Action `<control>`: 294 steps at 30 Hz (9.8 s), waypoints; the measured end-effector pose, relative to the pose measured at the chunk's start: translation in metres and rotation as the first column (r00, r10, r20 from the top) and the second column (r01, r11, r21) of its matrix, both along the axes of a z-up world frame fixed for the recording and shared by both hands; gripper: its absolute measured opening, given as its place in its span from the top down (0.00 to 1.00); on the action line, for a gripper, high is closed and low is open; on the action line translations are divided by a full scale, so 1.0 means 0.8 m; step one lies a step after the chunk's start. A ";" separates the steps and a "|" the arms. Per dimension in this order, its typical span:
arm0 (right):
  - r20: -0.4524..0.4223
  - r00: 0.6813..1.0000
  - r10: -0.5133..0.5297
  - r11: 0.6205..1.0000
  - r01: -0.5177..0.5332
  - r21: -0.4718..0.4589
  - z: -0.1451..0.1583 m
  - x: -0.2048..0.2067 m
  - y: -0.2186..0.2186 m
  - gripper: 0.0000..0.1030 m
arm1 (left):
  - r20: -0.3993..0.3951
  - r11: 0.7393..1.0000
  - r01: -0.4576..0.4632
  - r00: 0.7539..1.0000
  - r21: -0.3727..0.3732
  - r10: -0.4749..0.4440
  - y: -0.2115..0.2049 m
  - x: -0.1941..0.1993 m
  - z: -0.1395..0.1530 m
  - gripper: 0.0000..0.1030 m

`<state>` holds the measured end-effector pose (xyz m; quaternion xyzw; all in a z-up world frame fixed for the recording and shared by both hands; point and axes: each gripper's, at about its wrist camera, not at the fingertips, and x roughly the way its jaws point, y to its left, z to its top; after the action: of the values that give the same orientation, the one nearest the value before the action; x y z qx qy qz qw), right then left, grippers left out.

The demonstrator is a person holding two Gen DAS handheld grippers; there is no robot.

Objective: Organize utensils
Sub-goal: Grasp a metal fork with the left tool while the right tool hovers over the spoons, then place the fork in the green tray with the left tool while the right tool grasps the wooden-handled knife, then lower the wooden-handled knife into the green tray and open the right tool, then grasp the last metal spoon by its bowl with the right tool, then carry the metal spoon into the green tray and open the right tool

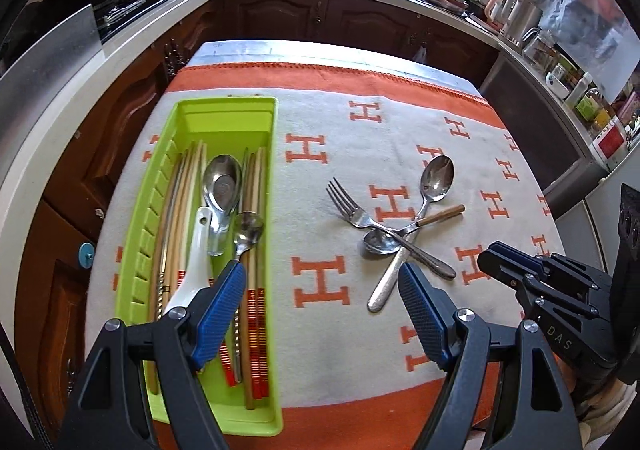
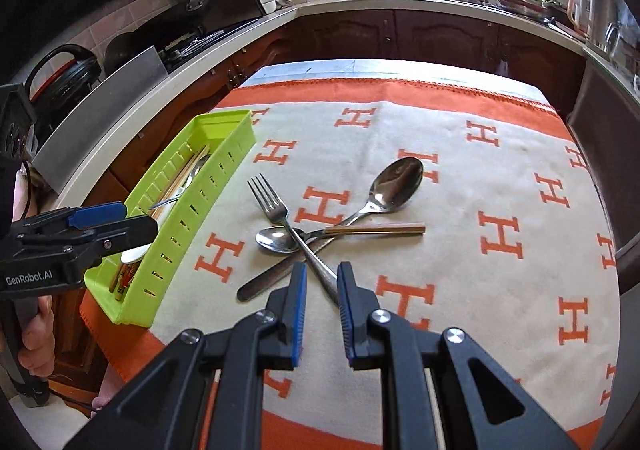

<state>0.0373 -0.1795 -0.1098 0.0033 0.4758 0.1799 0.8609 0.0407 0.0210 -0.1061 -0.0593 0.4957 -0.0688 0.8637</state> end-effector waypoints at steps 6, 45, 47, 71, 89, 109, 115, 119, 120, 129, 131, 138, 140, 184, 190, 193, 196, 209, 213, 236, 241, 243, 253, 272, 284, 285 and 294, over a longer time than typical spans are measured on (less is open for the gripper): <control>-0.014 1.000 -0.019 0.999 0.020 0.041 -0.010 0.006 -0.020 0.85 | -0.086 0.996 -0.016 0.996 -0.082 0.009 -0.022 0.041 -0.026 0.41; -0.079 0.996 -0.050 0.989 0.060 0.132 -0.049 0.030 -0.056 0.85 | 0.042 0.977 -0.132 0.989 -0.168 0.141 -0.042 0.116 -0.106 0.91; -0.079 0.996 -0.048 0.990 0.058 0.129 -0.049 0.030 -0.055 0.85 | 0.025 0.973 -0.129 0.990 -0.191 0.136 -0.040 0.117 -0.108 0.97; 0.010 0.952 0.306 0.949 -0.304 -0.090 -0.032 0.077 0.010 0.85 | 0.065 0.966 -0.027 0.997 -0.257 0.046 0.011 0.062 -0.014 0.99; -0.155 0.833 0.532 0.814 -0.553 -0.179 -0.058 0.066 0.048 0.85 | 0.070 0.957 -0.020 0.997 -0.290 0.042 0.040 0.047 0.001 0.99; -0.139 0.792 0.595 0.749 -0.609 -0.261 -0.053 0.089 0.056 0.81 | 0.118 0.980 -0.084 0.987 -0.180 0.106 0.120 0.010 0.095 0.99; -0.171 0.769 0.616 0.716 -0.637 -0.286 -0.058 0.074 0.064 0.81 | 0.085 0.994 -0.113 0.990 0.010 0.112 0.148 0.006 0.110 0.99; -0.195 0.777 0.599 0.727 -0.630 -0.274 -0.063 0.068 0.065 0.81 | 0.007 0.992 -0.070 0.998 0.109 0.070 0.148 0.020 0.086 0.99; -0.197 0.777 0.597 0.731 -0.629 -0.266 -0.063 0.066 0.066 0.81 | -0.015 0.990 -0.051 0.998 0.131 0.053 0.146 0.026 0.078 0.99; -0.231 0.778 0.584 0.752 -0.626 -0.207 -0.066 0.063 0.074 0.81 | -0.071 0.985 0.012 0.997 0.174 0.001 0.116 0.078 0.025 0.96; -0.236 0.779 0.581 0.754 -0.624 -0.205 -0.067 0.065 0.077 0.81 | -0.059 0.988 0.017 0.998 0.155 -0.008 0.107 0.085 0.022 0.93; -0.254 0.796 0.549 0.780 -0.597 -0.187 -0.068 0.075 0.081 0.81 | -0.040 0.996 -0.037 0.998 0.080 0.040 0.095 0.094 0.006 0.67; -0.243 0.804 0.543 0.779 -0.590 -0.211 -0.068 0.071 0.083 0.83 | -0.035 0.996 -0.064 0.997 0.064 0.067 0.096 0.090 0.005 0.52; -0.355 0.932 0.067 0.979 0.008 0.206 -0.026 0.100 0.211 0.94 | 0.056 0.933 -0.357 0.933 0.033 0.355 0.205 -0.012 0.007 0.18; -0.406 0.912 0.061 0.964 0.052 0.261 -0.040 0.109 0.230 0.91 | 0.035 0.927 -0.376 0.926 0.010 0.375 0.218 -0.004 -0.003 0.18; -0.395 0.916 0.068 0.966 0.039 0.257 -0.037 0.109 0.235 0.91 | 0.034 0.926 -0.377 0.926 0.017 0.376 0.219 -0.002 -0.005 0.18; -0.388 0.918 0.084 0.965 0.022 0.261 -0.032 0.105 0.235 0.91 | 0.034 0.928 -0.372 0.928 0.021 0.371 0.218 -0.002 -0.006 0.18; -0.295 0.943 0.151 0.983 -0.112 0.145 -0.005 0.075 0.237 0.91 | 0.030 0.936 -0.350 0.936 0.028 0.350 0.205 -0.007 -0.003 0.18; -0.260 0.953 0.156 0.984 -0.127 0.123 0.001 0.066 0.228 0.91 | 0.029 0.941 -0.337 0.941 0.035 0.336 0.197 -0.010 -0.001 0.18; -0.182 0.983 -0.027 0.989 0.053 0.141 0.010 0.045 0.062 0.81 | -0.002 0.990 -0.140 0.990 0.025 0.140 0.050 0.015 -0.002 0.14; -0.187 0.976 -0.112 0.981 0.139 0.137 -0.005 0.054 0.012 0.81 | 0.006 0.994 -0.103 0.995 0.031 0.103 0.020 0.034 0.000 0.14; -0.189 0.972 -0.141 0.977 0.167 0.132 -0.012 0.060 -0.006 0.81 | 0.013 0.995 -0.087 0.996 0.041 0.086 0.005 0.040 0.002 0.14; -0.195 0.949 -0.249 0.945 0.281 0.164 -0.052 0.108 -0.076 0.81 | -0.003 0.997 -0.037 0.999 0.072 0.038 -0.044 0.069 -0.011 0.14; -0.071 0.987 -0.142 0.956 0.155 0.249 -0.087 0.140 -0.063 0.81 | -0.072 0.995 -0.079 0.994 0.060 0.084 -0.040 0.101 -0.046 0.14; -0.056 0.998 0.000 0.963 0.015 0.271 -0.089 0.131 -0.026 0.94 | -0.065 0.997 -0.080 0.995 0.025 0.081 -0.032 0.095 -0.040 0.14; -0.066 0.998 -0.005 0.955 0.024 0.294 -0.089 0.130 -0.028 0.95 | -0.061 0.997 -0.079 0.995 0.021 0.080 -0.031 0.093 -0.037 0.14; -0.095 0.995 -0.015 0.889 0.056 0.454 -0.060 0.119 -0.049 0.98 | 0.044 0.989 -0.112 0.993 0.100 0.109 -0.013 0.067 0.000 0.14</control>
<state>0.1322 -0.2183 -0.1579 0.2218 0.4580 0.2703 0.8173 0.0942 0.0108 -0.1062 -0.0410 0.4780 0.0035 0.8774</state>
